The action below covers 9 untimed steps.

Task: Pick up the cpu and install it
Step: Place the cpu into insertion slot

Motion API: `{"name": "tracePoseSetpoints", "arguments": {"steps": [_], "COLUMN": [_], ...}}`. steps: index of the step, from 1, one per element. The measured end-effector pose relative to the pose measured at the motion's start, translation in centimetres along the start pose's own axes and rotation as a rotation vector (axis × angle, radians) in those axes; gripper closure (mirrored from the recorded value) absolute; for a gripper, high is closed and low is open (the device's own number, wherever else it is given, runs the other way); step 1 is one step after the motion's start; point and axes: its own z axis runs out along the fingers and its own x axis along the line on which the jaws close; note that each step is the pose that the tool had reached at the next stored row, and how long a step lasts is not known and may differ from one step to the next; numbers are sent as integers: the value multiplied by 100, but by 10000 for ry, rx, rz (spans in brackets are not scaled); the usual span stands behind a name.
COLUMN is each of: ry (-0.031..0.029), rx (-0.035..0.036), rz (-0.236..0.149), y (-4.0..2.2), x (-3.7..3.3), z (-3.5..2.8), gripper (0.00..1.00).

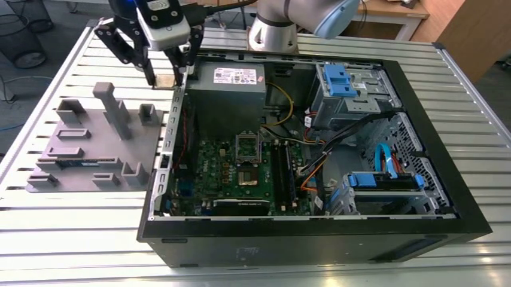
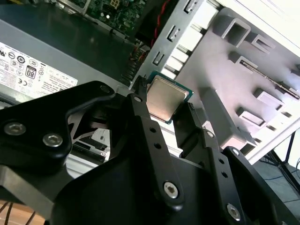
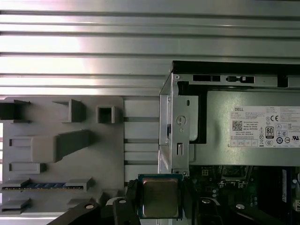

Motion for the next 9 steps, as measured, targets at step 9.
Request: {"name": "tracePoseSetpoints", "arguments": {"steps": [9], "ry": [17], "rx": [0], "rz": [1], "y": [2], "x": [-255], "z": [12], "gripper": [53]}}
